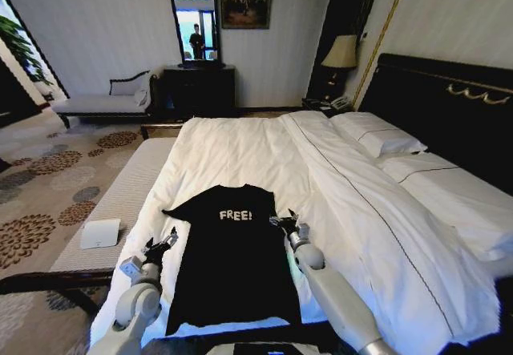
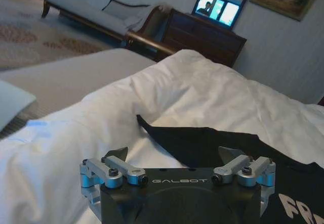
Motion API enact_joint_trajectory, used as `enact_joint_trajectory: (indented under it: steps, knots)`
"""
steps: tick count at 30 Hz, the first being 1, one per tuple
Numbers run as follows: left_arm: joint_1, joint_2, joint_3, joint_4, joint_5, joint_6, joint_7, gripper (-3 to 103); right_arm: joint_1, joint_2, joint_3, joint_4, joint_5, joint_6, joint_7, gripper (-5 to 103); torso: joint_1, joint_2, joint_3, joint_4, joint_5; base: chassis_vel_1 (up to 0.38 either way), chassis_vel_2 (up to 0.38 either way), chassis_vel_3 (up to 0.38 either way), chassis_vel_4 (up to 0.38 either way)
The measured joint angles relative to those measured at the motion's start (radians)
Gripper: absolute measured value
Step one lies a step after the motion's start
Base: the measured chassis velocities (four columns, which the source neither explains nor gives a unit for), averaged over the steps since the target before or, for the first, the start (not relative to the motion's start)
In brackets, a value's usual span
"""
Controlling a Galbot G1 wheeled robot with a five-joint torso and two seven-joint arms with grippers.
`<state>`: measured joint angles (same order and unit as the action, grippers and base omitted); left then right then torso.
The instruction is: Fold the clothes on the bed.
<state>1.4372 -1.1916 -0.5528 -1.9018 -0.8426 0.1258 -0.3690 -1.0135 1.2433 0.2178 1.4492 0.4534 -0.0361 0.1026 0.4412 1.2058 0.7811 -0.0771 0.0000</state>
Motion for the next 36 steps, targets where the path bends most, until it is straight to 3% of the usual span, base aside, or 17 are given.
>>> enact_joint_trajectory:
  steps: [3, 10, 14, 16, 19, 21, 29, 36]
  knots:
    - [-0.029, 0.003, 0.003, 0.028, -0.029, 0.007, -0.001, 100, -0.018, -0.005, 0.016, 0.009, 0.001, 0.000, 0.000, 100, 0.000, 0.000, 0.000, 0.0000, 0.0000, 0.000, 0.000, 0.000, 0.000]
    - [-0.235, 0.015, 0.026, 0.226, -0.149, 0.022, -0.012, 100, -0.099, -0.011, 0.085, 0.046, 0.001, 0.001, 0.001, 100, 0.000, 0.000, 0.000, -0.0001, 0.0000, 0.000, 0.000, 0.000, 0.000]
    - [-0.299, 0.015, 0.048, 0.305, -0.161, 0.022, -0.006, 101, -0.124, -0.015, 0.112, 0.065, 0.006, -0.001, 0.003, 100, 0.000, 0.000, 0.000, 0.0000, 0.0000, 0.000, 0.000, 0.000, 0.000]
    - [-0.335, 0.007, 0.060, 0.352, -0.159, 0.021, 0.000, 92, -0.140, -0.023, 0.129, 0.078, 0.009, -0.002, 0.004, 100, 0.000, 0.000, 0.000, -0.0001, -0.0001, 0.000, 0.000, 0.000, 0.000]
    - [-0.361, -0.001, 0.063, 0.382, -0.157, 0.015, 0.002, 88, -0.148, -0.033, 0.140, 0.088, 0.015, -0.003, 0.004, 100, 0.000, 0.000, 0.000, 0.0000, -0.0001, 0.000, 0.000, 0.000, 0.000]
    - [-0.381, -0.004, 0.067, 0.404, -0.157, 0.012, 0.002, 78, -0.153, -0.042, 0.149, 0.095, 0.021, -0.005, 0.004, 100, 0.000, 0.000, 0.000, -0.0001, 0.0001, 0.000, 0.000, 0.000, 0.000]
    - [-0.438, -0.017, 0.077, 0.485, -0.158, 0.008, 0.002, 69, -0.155, -0.066, 0.163, 0.111, 0.036, -0.014, 0.006, 100, 0.000, 0.000, 0.000, 0.0000, 0.0001, 0.000, 0.000, 0.000, 0.000]
    - [-0.496, -0.027, 0.086, 0.587, -0.151, -0.001, 0.004, 84, -0.160, -0.097, 0.187, 0.118, 0.048, -0.016, 0.006, 100, 0.000, 0.000, 0.000, 0.0000, 0.0000, 0.000, 0.000, 0.000, 0.000]
